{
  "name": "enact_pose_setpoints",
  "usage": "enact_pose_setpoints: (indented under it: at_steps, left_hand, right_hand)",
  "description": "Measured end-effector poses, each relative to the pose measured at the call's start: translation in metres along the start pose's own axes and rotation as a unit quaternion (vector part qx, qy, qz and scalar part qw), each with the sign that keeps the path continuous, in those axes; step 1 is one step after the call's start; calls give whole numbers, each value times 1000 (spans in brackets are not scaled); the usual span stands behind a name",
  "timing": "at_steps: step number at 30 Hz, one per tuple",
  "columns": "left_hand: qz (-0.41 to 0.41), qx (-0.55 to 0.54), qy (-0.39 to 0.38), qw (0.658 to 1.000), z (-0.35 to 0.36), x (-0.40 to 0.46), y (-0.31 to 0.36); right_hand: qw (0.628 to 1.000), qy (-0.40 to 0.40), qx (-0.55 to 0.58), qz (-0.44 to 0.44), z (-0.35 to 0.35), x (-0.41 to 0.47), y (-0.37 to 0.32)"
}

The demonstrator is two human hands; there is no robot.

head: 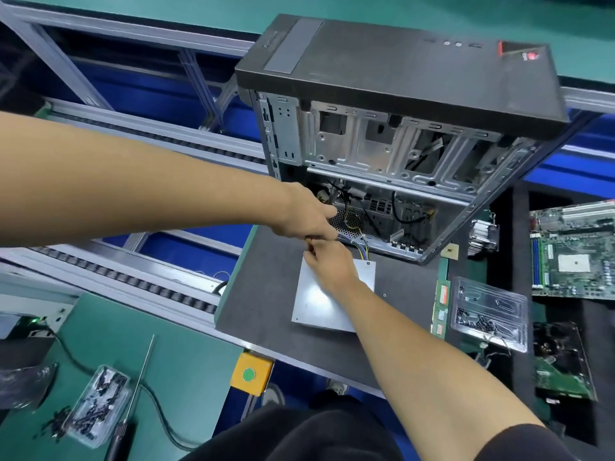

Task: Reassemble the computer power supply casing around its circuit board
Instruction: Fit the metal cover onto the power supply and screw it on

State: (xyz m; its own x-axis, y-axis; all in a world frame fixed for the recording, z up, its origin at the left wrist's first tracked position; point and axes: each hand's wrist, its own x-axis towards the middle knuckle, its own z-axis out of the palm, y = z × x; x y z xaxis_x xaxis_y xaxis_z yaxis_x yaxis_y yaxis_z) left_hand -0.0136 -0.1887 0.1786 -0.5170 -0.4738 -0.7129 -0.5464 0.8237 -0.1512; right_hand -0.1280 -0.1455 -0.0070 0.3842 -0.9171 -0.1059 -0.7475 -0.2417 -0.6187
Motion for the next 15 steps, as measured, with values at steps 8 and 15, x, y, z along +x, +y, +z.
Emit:
enact_pose_setpoints:
  at_steps: [8,15]
  left_hand:
    - [-176,-105,-9,979,17,9,6]
    - [21,82,83,993,17,-2,-1]
  right_hand:
    - [996,28,-20,-79,-4,-3,-3]
    - [999,16,18,-25,7,0,8]
